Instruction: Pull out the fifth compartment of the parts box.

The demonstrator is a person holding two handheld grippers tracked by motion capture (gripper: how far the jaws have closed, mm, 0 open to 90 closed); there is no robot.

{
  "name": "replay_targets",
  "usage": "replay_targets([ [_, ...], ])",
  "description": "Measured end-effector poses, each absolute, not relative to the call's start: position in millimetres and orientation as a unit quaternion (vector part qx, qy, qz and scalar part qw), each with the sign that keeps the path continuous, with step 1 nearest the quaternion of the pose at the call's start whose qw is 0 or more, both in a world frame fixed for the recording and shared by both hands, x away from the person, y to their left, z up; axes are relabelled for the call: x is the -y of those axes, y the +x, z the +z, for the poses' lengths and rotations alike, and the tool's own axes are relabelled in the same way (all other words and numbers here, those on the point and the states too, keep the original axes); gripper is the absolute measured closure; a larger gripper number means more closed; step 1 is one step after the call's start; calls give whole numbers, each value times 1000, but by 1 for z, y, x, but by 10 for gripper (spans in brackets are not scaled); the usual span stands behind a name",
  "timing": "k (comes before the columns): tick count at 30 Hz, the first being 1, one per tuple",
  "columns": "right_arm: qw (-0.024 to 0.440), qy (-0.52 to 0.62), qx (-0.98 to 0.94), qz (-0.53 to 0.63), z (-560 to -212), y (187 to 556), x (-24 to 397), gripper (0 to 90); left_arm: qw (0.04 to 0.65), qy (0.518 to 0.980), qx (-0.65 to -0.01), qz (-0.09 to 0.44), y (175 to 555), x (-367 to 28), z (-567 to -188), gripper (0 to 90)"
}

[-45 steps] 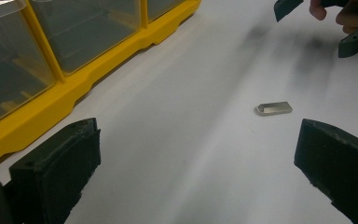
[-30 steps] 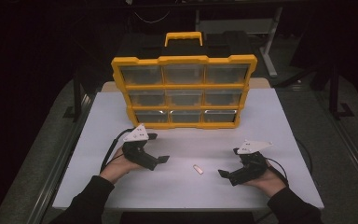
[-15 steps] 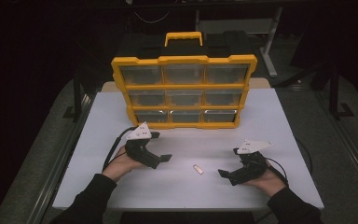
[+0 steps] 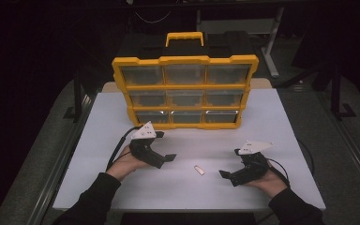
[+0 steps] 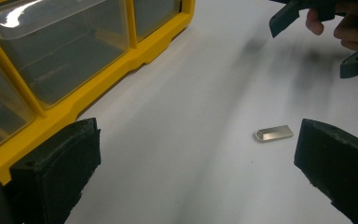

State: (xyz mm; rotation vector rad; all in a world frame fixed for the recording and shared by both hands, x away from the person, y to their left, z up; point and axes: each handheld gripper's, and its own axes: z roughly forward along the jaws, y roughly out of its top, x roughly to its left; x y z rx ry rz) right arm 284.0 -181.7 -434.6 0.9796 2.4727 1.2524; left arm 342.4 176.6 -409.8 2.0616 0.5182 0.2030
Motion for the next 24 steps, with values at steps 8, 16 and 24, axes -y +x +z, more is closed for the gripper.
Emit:
replay_targets([
  [8, 100, 332, -836, 424, -435, 284, 182, 0, 486, 845, -208, 84, 345, -170, -408, 1],
  [16, 99, 332, -837, 424, -435, 284, 182, 0, 490, 843, -205, 84, 348, -165, -406, 2],
  [24, 96, 334, -836, 424, -435, 284, 182, 0, 492, 842, -206, 81, 351, -160, -408, 3],
])
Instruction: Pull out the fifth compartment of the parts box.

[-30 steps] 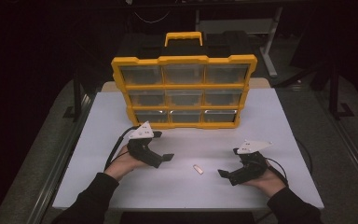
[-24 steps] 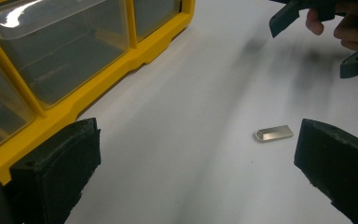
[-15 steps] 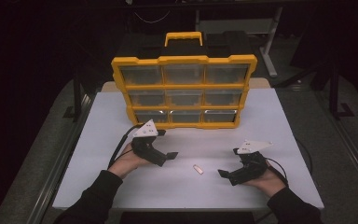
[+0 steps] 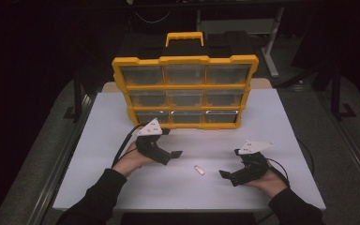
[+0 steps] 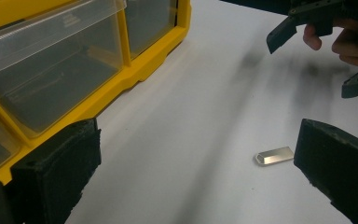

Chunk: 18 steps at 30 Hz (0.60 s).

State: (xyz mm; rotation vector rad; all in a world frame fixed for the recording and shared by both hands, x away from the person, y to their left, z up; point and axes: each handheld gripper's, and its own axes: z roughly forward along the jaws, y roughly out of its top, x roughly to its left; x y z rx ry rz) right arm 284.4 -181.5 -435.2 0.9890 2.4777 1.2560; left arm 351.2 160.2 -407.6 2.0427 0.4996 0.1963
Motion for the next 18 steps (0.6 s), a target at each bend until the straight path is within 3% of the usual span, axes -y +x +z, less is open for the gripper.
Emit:
replay_targets([
  [18, 96, 332, -837, 425, -435, 284, 181, 0, 497, 840, -199, 85, 358, -146, -405, 3],
])
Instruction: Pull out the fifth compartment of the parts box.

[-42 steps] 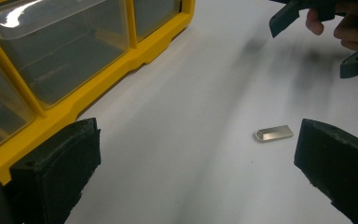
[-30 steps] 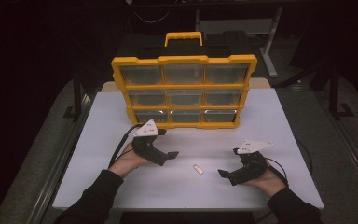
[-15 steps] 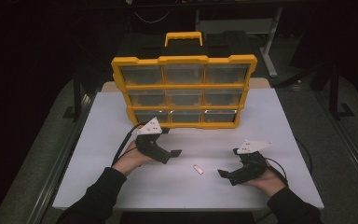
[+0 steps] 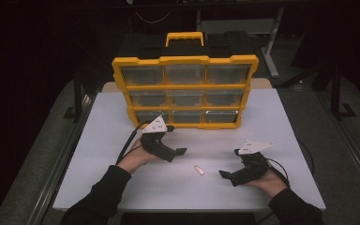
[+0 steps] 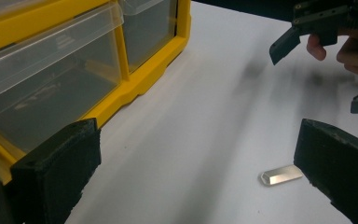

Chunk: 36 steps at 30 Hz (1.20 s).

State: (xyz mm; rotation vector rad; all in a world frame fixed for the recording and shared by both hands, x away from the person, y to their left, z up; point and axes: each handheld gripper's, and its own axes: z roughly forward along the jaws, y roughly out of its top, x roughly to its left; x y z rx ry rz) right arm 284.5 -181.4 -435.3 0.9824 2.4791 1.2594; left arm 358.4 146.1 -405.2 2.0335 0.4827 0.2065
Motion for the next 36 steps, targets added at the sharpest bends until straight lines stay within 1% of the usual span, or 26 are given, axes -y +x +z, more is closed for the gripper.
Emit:
replay_targets([
  [26, 95, 329, -837, 427, -435, 285, 181, 0, 504, 838, -190, 88, 374, -123, -404, 3],
  [36, 93, 330, -837, 426, -435, 285, 180, 0, 516, 832, -184, 89, 378, -115, -403, 3],
])
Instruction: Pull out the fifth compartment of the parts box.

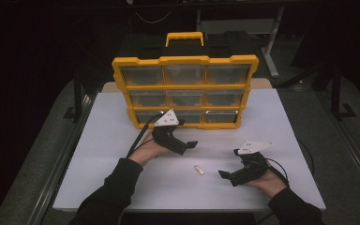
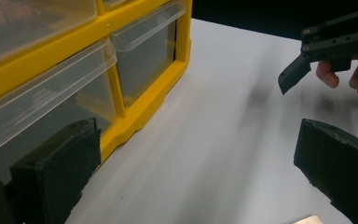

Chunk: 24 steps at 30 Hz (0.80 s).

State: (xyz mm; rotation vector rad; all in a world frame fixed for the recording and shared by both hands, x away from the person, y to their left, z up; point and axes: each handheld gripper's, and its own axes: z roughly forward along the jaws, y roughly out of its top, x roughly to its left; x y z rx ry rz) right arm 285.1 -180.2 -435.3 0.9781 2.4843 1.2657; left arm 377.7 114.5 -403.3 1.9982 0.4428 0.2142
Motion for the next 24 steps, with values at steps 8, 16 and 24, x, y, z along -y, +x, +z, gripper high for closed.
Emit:
replay_targets([
  [8, 92, 329, -838, 427, -436, 285, 180, 0, 512, 835, -170, 105, 376, -116, -402, 3],
  [16, 92, 328, -838, 427, -435, 285, 180, 0, 515, 832, -163, 127, 377, -116, -400, 3],
  [24, 92, 328, -838, 426, -436, 285, 180, 0, 514, 831, -147, 158, 375, -118, -398, 4],
])
